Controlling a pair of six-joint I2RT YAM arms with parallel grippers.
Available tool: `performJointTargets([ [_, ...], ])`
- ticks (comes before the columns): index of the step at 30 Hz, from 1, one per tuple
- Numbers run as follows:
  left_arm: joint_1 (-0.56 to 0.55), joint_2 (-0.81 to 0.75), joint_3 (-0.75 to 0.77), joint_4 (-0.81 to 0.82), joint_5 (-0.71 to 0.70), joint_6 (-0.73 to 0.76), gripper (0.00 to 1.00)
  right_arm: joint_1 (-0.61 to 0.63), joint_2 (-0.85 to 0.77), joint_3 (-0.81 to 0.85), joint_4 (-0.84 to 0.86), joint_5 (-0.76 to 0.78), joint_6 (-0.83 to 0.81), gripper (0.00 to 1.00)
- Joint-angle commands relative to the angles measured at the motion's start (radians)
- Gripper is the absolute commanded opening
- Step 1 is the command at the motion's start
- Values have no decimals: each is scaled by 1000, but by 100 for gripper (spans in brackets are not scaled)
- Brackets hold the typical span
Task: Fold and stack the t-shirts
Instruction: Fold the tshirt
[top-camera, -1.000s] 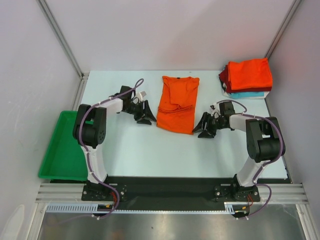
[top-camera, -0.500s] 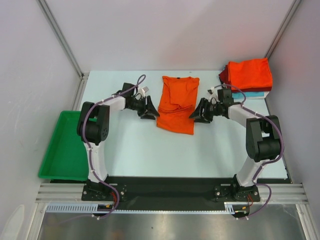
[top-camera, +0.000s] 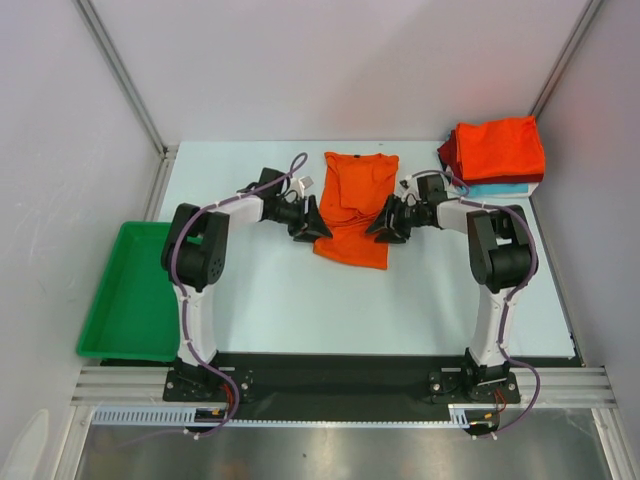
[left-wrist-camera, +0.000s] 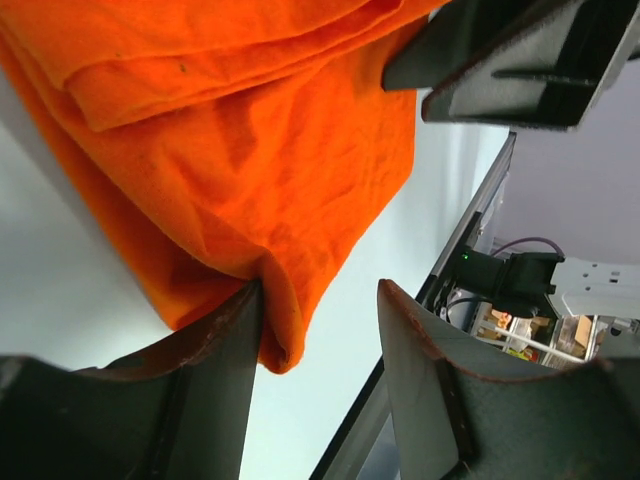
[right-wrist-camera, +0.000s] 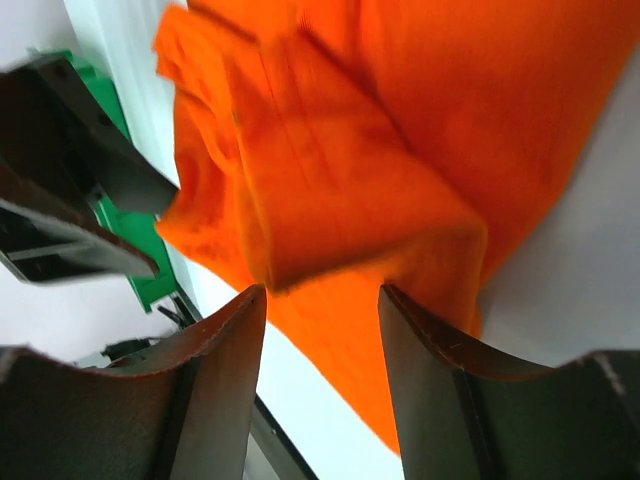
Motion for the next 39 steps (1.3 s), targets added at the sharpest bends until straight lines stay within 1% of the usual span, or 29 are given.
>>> performJointTargets([
  [1, -10, -10, 15, 23, 41, -3, 55, 7, 25, 75, 65, -27, 35, 54],
  [5, -13, -27, 7, -13, 29, 32, 56, 12, 63, 104, 111, -34, 72, 55],
  [8, -12, -46, -4, -78, -6, 92, 56, 12, 86, 131, 123, -46, 91, 54],
  [16, -12, -79, -45, -130, -62, 172, 58, -16, 115, 166, 131, -66, 123, 54],
  [19, -12, -99, -58, -162, -92, 204, 59, -23, 132, 174, 159, -66, 152, 54],
  [20, -12, -106, -65, -168, -99, 210, 59, -25, 138, 177, 200, -66, 158, 54],
  [24, -9, -132, -76, -194, -132, 239, 60, -28, 163, 213, 228, -63, 170, 55],
  [29, -1, -178, -91, -219, -177, 261, 62, -34, 180, 246, 261, -47, 190, 55],
  [34, 16, -245, -154, -237, -223, 270, 65, -45, 174, 284, 266, -39, 190, 56],
  [38, 56, -280, -206, -240, -246, 238, 65, -79, 122, 252, 249, -22, 177, 57],
  [39, 72, -287, -235, -239, -243, 208, 65, -86, 108, 241, 243, -22, 172, 56],
])
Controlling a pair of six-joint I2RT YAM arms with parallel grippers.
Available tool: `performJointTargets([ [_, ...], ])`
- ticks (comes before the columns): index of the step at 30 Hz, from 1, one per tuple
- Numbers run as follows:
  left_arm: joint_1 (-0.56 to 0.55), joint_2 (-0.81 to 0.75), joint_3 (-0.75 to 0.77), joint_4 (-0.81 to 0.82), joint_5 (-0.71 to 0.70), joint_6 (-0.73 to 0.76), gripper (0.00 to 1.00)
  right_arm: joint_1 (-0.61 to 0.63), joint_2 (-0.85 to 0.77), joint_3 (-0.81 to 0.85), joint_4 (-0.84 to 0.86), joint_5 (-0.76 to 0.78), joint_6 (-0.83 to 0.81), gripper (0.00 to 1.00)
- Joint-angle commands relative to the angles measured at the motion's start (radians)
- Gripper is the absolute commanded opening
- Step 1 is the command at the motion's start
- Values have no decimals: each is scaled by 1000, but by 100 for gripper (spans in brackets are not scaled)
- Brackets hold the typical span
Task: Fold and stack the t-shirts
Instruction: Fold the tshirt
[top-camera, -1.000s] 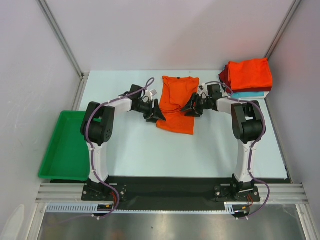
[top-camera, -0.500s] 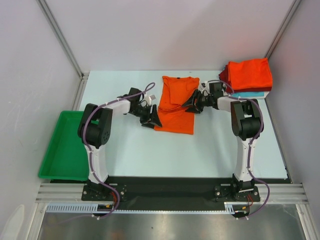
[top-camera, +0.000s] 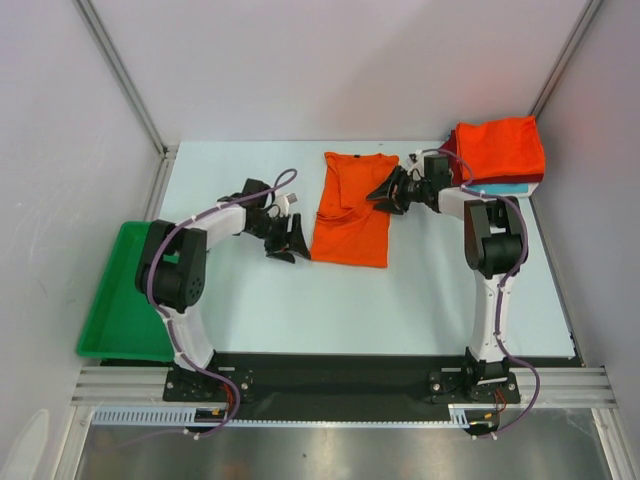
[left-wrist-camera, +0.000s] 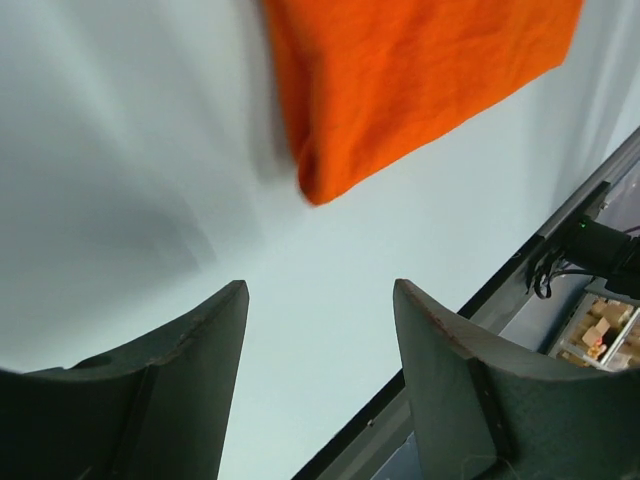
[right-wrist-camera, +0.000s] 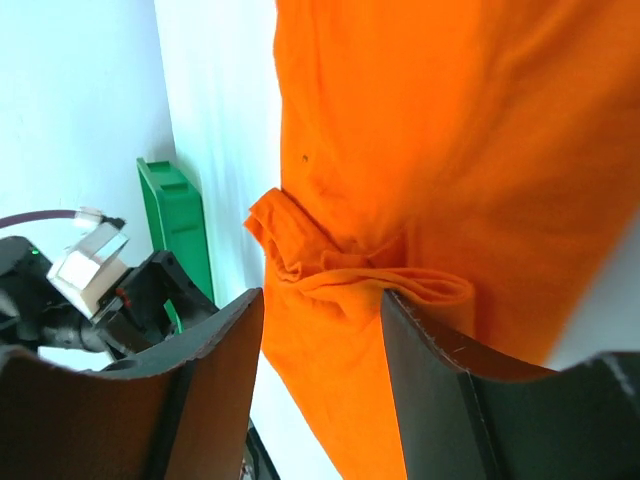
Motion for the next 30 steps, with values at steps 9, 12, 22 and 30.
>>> performJointTargets([
  [9, 64, -16, -135, 184, 59, -269, 69, -117, -356, -354, -164, -20, -121, 57],
  [12, 60, 45, -98, 209, 90, -315, 69, -113, -416, -463, -201, -25, -139, 57],
  [22, 28, 165, -12, 234, 153, -363, 64, -53, -445, -619, -126, 13, -95, 58],
  [30, -8, 208, 28, 240, 150, -368, 60, -7, -349, -542, -103, 27, -62, 57],
])
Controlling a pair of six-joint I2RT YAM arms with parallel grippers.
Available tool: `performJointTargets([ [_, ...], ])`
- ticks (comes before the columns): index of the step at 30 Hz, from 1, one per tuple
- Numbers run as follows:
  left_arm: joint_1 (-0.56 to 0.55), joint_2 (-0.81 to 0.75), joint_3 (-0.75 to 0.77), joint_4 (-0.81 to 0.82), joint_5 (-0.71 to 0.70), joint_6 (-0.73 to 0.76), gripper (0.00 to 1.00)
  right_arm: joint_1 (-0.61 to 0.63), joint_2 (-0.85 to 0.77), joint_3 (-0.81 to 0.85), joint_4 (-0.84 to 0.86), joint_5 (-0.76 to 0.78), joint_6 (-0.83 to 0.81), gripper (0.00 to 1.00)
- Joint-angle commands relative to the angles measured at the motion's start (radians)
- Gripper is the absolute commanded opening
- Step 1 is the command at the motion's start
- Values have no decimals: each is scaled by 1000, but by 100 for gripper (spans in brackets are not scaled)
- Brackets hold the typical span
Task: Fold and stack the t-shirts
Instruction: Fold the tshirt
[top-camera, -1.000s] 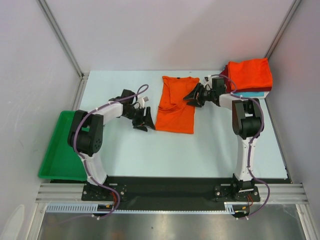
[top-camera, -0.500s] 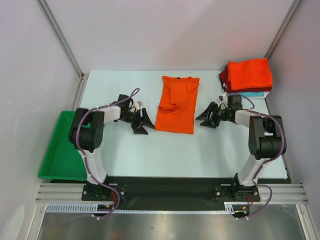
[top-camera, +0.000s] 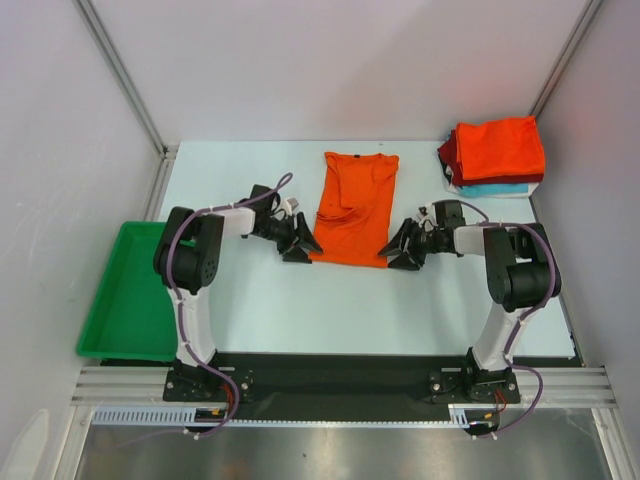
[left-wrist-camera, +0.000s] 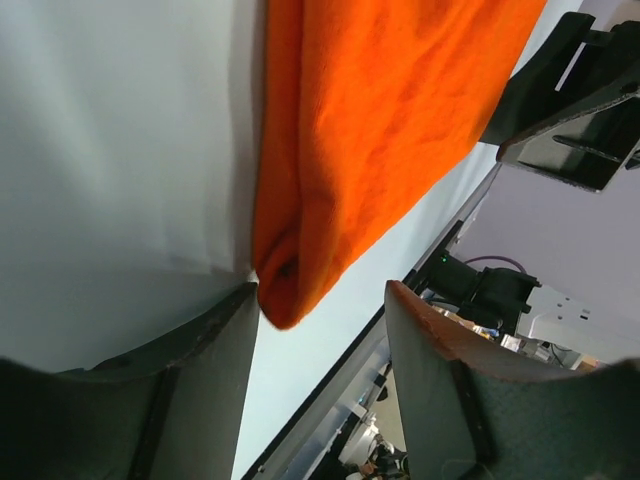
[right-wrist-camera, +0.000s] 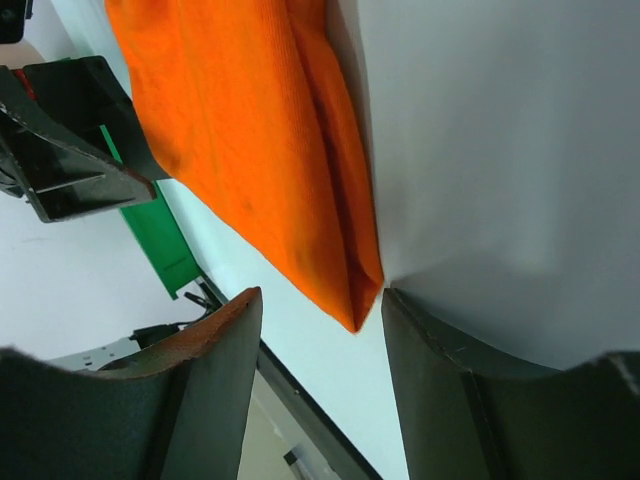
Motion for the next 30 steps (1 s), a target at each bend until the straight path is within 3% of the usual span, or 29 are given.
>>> performJointTargets([
  [1, -22, 42, 38, 17, -28, -2, 59, 15, 30, 47, 20, 6, 17, 57],
  [15, -39, 62, 61, 0, -39, 15, 43, 4, 64, 38, -20, 18, 11, 54],
  [30, -50, 64, 55, -2, -33, 21, 33, 10, 108, 50, -66, 20, 7, 52],
])
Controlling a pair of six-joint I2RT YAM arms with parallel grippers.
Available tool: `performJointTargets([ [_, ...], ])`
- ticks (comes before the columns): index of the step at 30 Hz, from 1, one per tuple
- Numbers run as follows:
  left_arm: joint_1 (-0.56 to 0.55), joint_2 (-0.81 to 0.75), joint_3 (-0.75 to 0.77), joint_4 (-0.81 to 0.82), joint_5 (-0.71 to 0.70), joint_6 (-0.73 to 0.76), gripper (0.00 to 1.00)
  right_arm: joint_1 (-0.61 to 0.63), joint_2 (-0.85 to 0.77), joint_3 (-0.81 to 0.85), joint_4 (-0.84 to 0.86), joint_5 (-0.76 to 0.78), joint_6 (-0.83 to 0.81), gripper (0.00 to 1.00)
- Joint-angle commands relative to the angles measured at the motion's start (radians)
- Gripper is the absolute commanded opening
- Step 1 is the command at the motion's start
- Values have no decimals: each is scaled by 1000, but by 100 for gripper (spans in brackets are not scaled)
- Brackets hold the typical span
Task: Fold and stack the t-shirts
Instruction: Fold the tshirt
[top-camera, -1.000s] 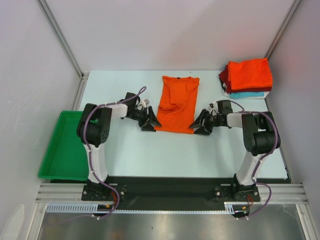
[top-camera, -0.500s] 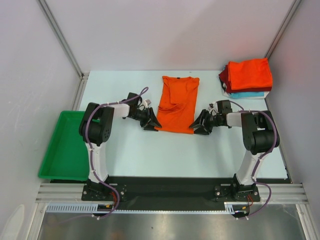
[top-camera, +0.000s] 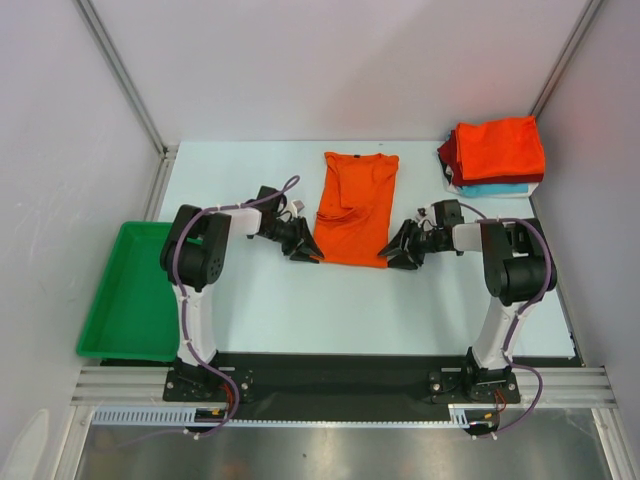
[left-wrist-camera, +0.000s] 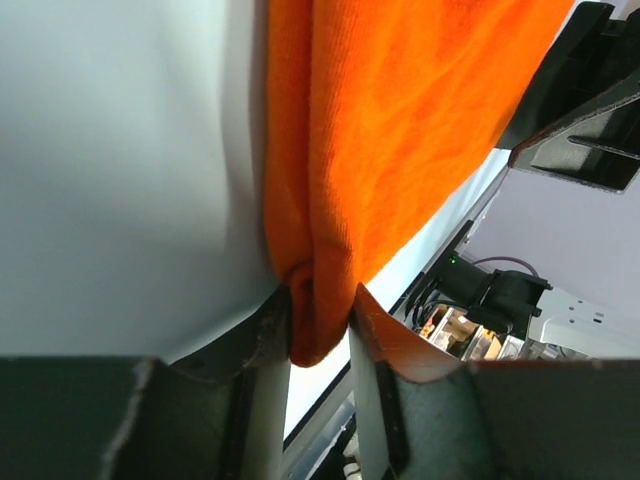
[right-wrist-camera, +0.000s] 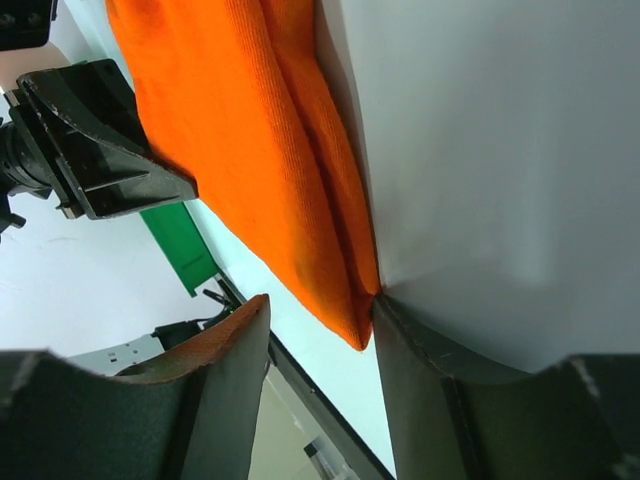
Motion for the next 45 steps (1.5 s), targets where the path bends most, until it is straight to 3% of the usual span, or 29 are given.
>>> performJointTargets([
  [1, -12, 11, 11, -2, -24, 27, 32, 11, 43, 6, -51, 65, -14, 51],
  [9, -17, -6, -16, 23, -8, 27, 19, 25, 62, 6, -41, 61, -12, 34],
  [13, -18, -18, -25, 29, -5, 28, 12, 30, 48, 2, -20, 39, -11, 16],
  [15, -20, -30, -25, 28, -5, 29, 0, 27, 20, -6, -17, 31, -15, 7],
  [17, -20, -52, -27, 23, -7, 30, 1, 18, -4, -14, -23, 27, -20, 1],
  [31, -64, -242, -42, 41, 67, 30, 0, -67, -256, -34, -187, -61, -132, 0],
  [45, -107, -441, -117, -6, 32, 52, 0, -76, -447, -29, -305, -108, -189, 0],
])
